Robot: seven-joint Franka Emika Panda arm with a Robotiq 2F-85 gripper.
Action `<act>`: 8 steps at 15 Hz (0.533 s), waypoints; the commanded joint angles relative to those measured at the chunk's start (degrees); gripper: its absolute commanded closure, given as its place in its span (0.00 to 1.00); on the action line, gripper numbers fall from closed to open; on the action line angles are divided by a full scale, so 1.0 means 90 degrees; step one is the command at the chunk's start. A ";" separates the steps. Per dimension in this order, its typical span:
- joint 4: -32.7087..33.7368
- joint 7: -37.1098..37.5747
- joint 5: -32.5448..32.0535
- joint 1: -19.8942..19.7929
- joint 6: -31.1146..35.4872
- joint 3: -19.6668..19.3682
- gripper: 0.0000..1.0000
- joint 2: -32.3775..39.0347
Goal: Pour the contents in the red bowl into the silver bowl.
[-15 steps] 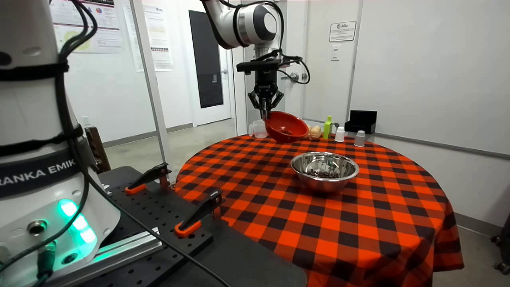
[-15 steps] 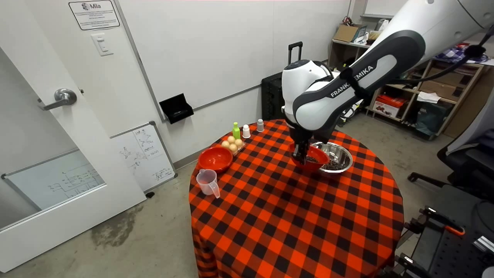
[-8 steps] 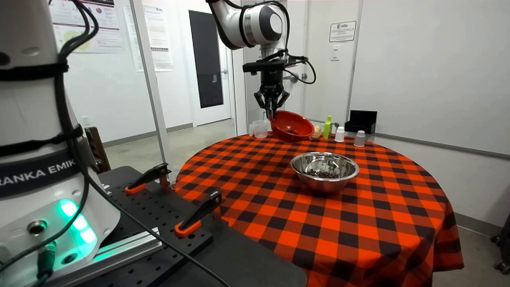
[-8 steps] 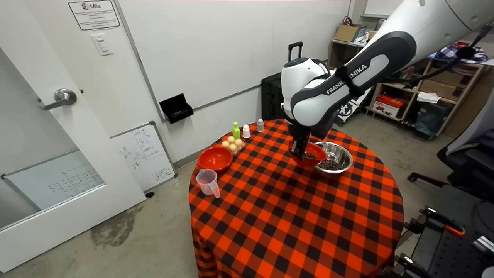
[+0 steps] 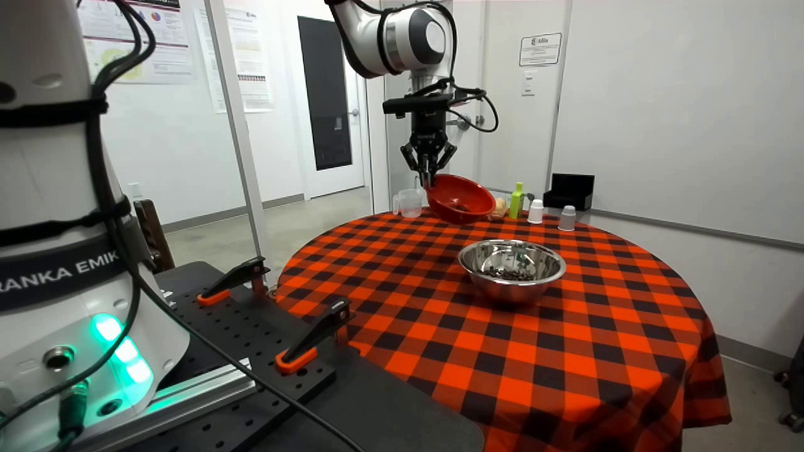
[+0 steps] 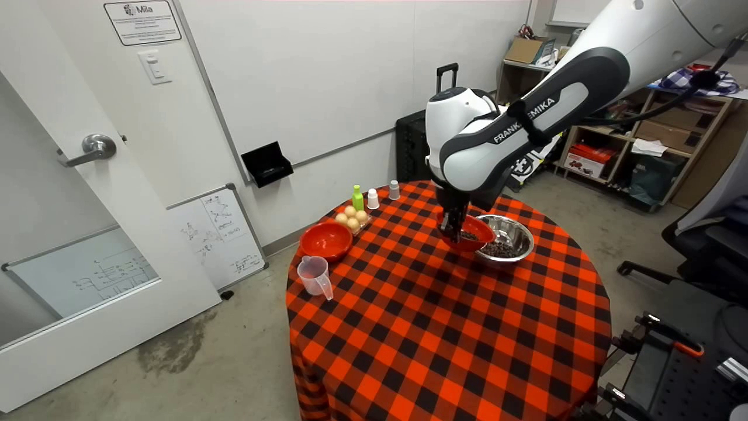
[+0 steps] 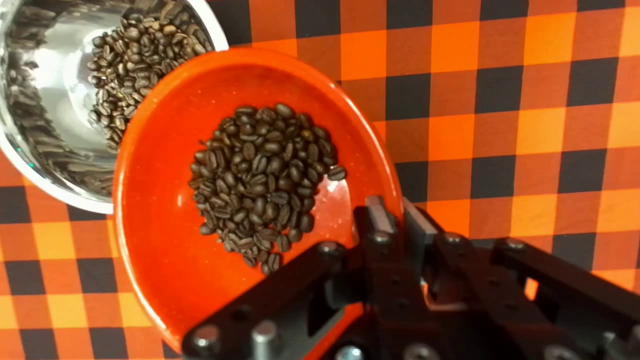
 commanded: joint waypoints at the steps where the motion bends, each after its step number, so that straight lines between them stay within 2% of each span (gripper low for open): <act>1: -0.0070 0.0123 -0.0029 0.0000 0.0233 -0.0097 0.98 -0.0072; 8: -0.0015 0.0305 0.0146 -0.0268 0.0413 -0.0393 0.98 -0.0111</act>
